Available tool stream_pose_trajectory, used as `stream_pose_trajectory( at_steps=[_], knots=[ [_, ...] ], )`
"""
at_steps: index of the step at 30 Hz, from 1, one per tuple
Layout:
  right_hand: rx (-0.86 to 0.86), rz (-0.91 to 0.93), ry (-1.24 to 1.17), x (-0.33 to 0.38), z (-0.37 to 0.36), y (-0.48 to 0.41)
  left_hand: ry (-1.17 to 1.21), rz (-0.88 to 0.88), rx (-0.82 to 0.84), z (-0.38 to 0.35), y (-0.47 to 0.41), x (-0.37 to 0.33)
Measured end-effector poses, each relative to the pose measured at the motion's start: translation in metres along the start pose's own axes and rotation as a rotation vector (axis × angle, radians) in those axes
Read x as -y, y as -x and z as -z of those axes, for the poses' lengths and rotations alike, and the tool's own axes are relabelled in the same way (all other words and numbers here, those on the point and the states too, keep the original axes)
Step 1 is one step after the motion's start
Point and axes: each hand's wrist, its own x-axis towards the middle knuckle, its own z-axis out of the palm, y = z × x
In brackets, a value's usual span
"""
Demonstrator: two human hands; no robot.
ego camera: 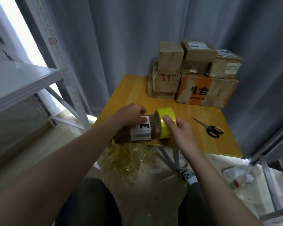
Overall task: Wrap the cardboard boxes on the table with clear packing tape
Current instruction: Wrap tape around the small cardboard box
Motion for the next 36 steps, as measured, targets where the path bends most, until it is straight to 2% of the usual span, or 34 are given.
stream_pose_trajectory(
  at_steps=[3,4,6,8,11,17,27,33,36],
  knots=[
    [-0.028,0.007,-0.023,-0.002,-0.007,-0.008,-0.033,-0.076,0.202,-0.014,0.01,-0.003],
    [-0.045,0.007,-0.037,-0.003,-0.009,-0.009,-0.105,-0.074,0.18,-0.023,0.012,-0.002],
    [-0.081,0.019,-0.039,-0.008,-0.013,-0.01,-0.165,-0.071,0.024,-0.044,0.013,0.002],
    [-0.111,0.045,-0.013,-0.014,-0.016,-0.01,-0.115,-0.082,-0.095,-0.055,0.01,0.005],
    [-0.107,0.058,0.024,-0.014,-0.017,-0.011,-0.044,-0.098,-0.142,-0.059,0.006,0.008],
    [-0.126,0.052,0.027,-0.001,-0.014,0.012,-0.056,-0.078,-0.126,-0.055,0.008,0.005],
    [-0.016,-0.227,-0.017,-0.064,-0.034,0.076,-0.093,-0.126,-0.06,-0.045,0.011,0.014],
    [-0.027,-0.297,-0.075,-0.086,-0.044,0.074,-0.099,-0.124,-0.039,-0.044,0.012,0.013],
    [-0.063,-0.291,0.007,-0.105,-0.042,0.07,-0.084,-0.134,-0.019,-0.043,0.013,0.013]
  ],
)
